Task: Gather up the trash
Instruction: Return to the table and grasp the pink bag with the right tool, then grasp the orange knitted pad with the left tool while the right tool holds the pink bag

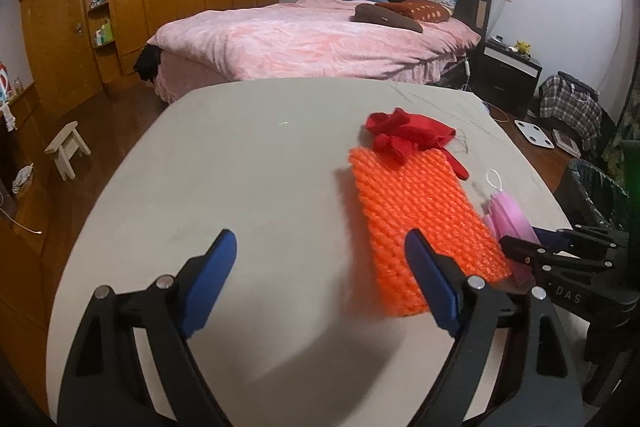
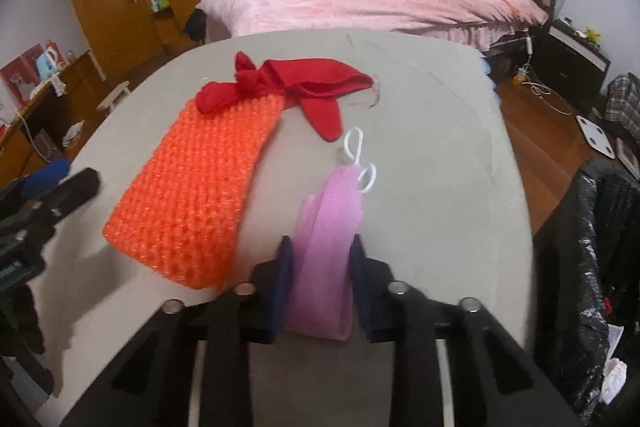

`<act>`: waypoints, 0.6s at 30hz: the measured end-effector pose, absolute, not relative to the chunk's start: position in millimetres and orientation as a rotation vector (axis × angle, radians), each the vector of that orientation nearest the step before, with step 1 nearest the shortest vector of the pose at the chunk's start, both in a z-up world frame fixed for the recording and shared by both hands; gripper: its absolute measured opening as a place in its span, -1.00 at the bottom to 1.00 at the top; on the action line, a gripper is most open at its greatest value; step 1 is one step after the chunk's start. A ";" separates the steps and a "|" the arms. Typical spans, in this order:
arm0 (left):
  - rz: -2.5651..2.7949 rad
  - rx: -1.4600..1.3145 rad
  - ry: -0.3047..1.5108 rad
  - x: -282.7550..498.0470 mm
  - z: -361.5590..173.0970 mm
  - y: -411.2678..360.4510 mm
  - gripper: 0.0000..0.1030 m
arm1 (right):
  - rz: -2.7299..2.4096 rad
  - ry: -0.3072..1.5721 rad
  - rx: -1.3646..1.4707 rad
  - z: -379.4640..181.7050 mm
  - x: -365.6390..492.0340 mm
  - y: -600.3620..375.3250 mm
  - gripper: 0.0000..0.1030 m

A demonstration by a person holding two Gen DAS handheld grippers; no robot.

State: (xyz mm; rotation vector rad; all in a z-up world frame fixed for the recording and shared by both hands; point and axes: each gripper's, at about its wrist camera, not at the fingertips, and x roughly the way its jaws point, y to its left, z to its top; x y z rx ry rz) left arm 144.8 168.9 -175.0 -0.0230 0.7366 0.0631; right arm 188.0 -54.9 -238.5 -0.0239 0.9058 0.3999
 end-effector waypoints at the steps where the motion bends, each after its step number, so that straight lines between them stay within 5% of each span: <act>1: 0.054 -0.024 0.741 147.1 -177.0 165.9 0.61 | 0.403 0.905 -0.022 -238.3 187.5 -55.1 -0.59; 11: -0.036 -0.077 0.818 170.9 -201.0 145.6 0.22 | 0.376 0.889 0.011 -228.5 187.1 -70.1 -0.63; 18: -0.129 -0.081 0.816 174.9 -203.7 128.2 -0.57 | 0.367 0.896 0.015 -227.6 185.6 -76.0 -0.63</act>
